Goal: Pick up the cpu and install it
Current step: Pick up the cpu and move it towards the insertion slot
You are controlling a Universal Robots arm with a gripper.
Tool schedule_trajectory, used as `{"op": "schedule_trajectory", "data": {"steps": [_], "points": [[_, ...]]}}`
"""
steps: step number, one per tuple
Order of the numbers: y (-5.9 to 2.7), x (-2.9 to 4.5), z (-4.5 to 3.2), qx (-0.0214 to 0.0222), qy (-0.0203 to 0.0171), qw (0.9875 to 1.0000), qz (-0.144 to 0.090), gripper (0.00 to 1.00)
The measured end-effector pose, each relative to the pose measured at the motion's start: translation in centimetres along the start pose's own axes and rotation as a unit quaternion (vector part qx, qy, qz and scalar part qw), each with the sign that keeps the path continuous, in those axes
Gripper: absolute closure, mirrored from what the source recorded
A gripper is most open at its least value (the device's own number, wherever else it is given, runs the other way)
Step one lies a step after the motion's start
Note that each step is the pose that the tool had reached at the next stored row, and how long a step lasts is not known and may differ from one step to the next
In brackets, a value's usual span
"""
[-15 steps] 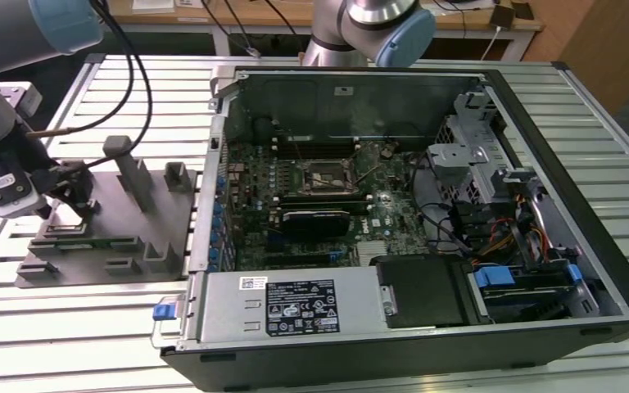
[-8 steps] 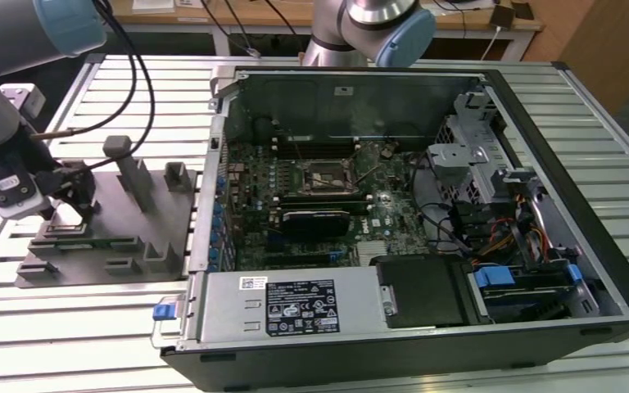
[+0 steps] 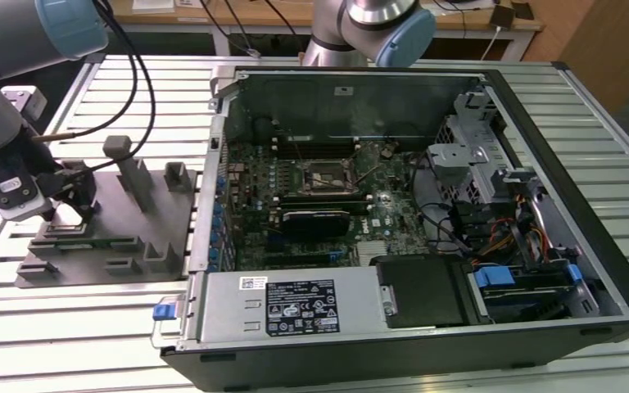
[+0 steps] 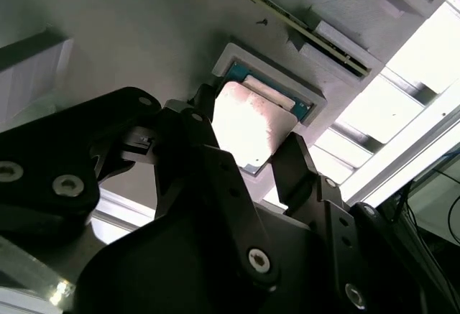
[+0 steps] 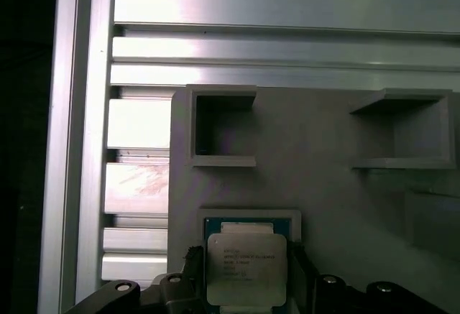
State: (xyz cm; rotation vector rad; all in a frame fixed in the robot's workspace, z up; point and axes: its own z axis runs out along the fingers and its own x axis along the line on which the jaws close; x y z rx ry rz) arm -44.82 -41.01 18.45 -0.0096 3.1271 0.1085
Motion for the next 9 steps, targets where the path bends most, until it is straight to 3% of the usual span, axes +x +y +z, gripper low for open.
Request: {"op": "schedule_trajectory", "data": {"steps": [9], "points": [[0.0,-0.01,0.04,-0.0021,-0.0001,1.0,0.0,0.41]]}}
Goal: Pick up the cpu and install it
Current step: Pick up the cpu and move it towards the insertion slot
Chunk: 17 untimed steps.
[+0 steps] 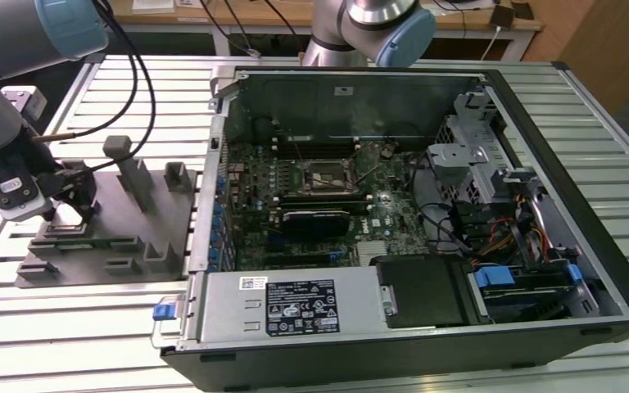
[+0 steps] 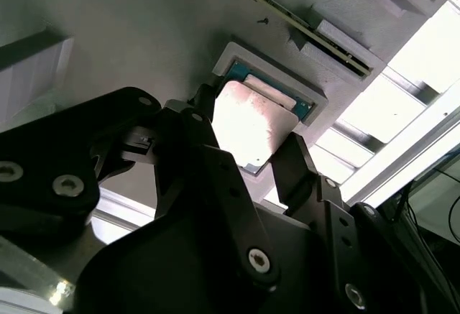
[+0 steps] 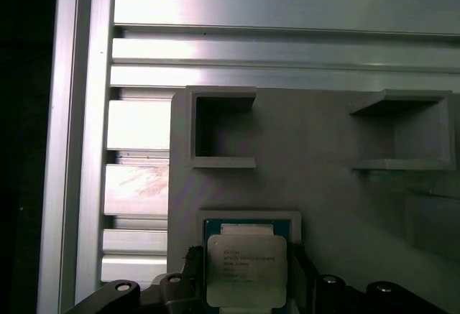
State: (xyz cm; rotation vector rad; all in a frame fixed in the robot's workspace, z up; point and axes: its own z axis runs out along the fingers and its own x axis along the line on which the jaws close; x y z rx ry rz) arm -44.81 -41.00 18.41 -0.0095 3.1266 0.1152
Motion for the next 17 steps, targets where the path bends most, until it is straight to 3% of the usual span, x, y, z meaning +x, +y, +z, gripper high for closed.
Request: {"op": "schedule_trajectory", "data": {"steps": [17], "points": [[-0.01,0.0,0.05,0.0,0.0,1.0,0.0,0.46]]}}
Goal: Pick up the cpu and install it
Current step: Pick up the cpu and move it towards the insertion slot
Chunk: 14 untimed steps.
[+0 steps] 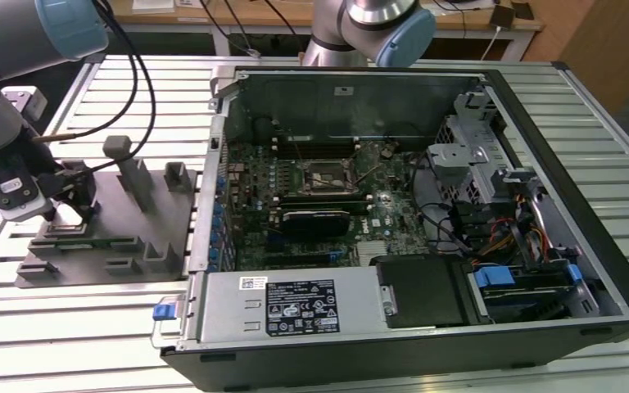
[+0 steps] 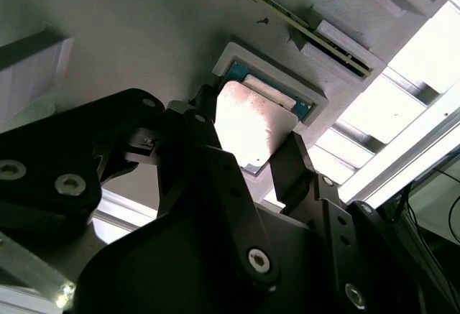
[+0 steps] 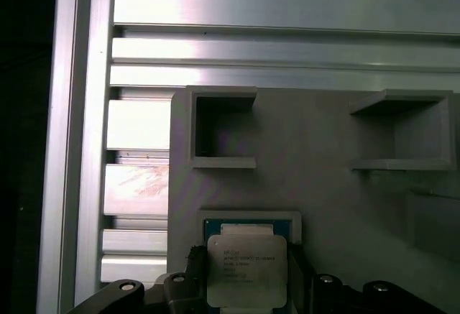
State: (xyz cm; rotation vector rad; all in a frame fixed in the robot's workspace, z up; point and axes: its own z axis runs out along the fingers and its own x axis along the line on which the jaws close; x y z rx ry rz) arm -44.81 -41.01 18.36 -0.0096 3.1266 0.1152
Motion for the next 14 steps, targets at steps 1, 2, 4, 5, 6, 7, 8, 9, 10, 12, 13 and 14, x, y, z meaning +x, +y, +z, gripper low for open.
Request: {"op": "schedule_trajectory", "data": {"steps": [1,2,4,5,6,7,8,9,10,12,13,14], "points": [[0.01,0.0,-0.07,-0.0001,-0.0001,1.0,0.0,0.46],[0.02,0.0,-0.22,0.0,-0.0001,1.0,0.0,0.46],[0.04,0.0,-0.56,0.0,0.0,1.0,0.0,0.46],[0.06,-0.01,-0.78,0.0,-0.0001,1.0,0.0,0.46],[0.07,-0.01,-1.0,0.0,-0.0002,1.0,0.0,0.46],[0.09,-0.01,-1.24,0.0,-0.0003,1.0,0.0,0.46],[0.11,-0.02,-1.48,0.0,-0.0004,1.0,0.0,0.46],[0.13,-0.02,-1.75,0.0,-0.0005,1.0,0.0,0.46],[0.15,-0.03,-2.04,0.0,-0.0005,1.0,0.0,0.46],[0.2,-0.03,-2.69,0.0,-0.0008,1.0,0.0,0.46],[0.22,-0.04,-3.01,0.0,-0.0009,1.0,0.0,0.46],[0.24,-0.04,-3.34,0.0001,-0.001,1.0,0.0,0.46]]}}
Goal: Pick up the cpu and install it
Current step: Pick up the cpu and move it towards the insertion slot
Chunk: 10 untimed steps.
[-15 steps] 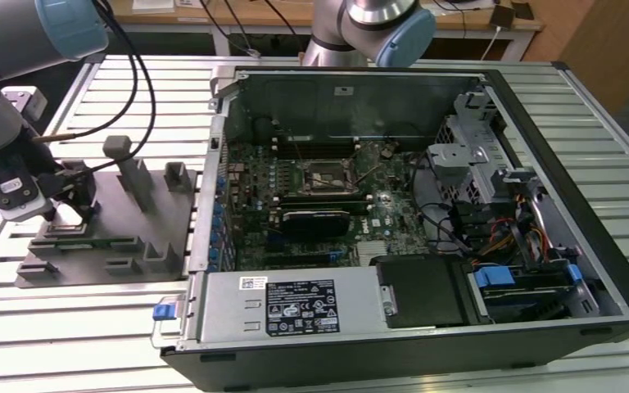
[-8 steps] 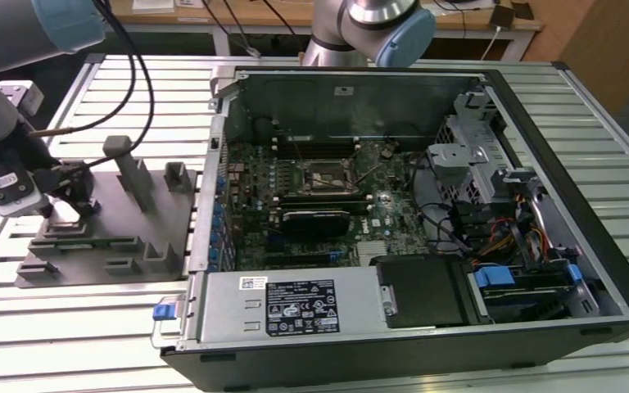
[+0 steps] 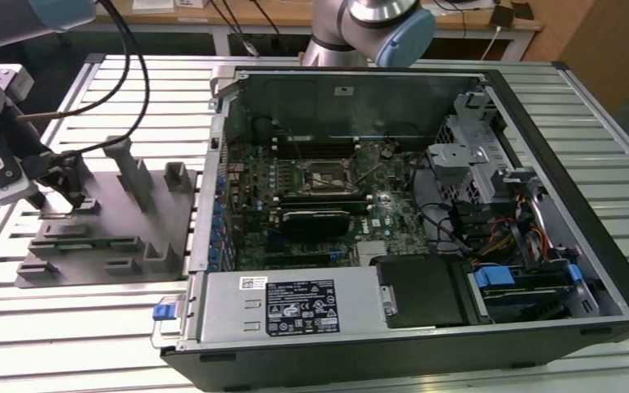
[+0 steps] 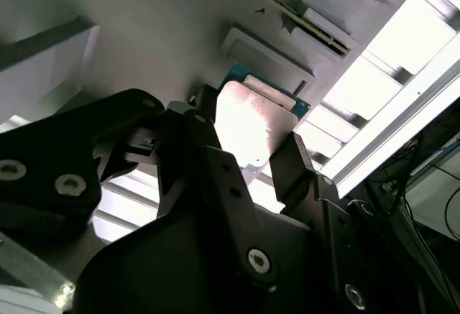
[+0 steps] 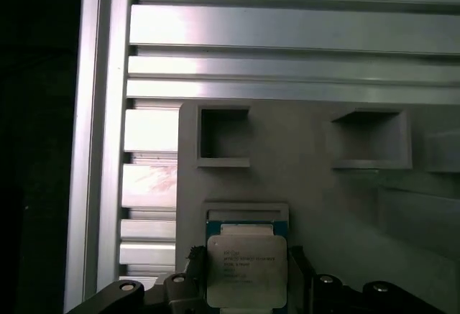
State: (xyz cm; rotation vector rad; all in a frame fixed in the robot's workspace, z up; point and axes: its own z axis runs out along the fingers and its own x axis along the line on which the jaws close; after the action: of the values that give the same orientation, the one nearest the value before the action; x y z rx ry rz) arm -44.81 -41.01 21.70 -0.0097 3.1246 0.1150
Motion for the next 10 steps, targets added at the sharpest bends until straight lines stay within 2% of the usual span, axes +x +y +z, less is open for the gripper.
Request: {"op": "schedule_trajectory", "data": {"steps": [10], "points": [[0.23,-0.05,-3.12,0.0,-0.0029,1.0,0.0,0.46]]}}
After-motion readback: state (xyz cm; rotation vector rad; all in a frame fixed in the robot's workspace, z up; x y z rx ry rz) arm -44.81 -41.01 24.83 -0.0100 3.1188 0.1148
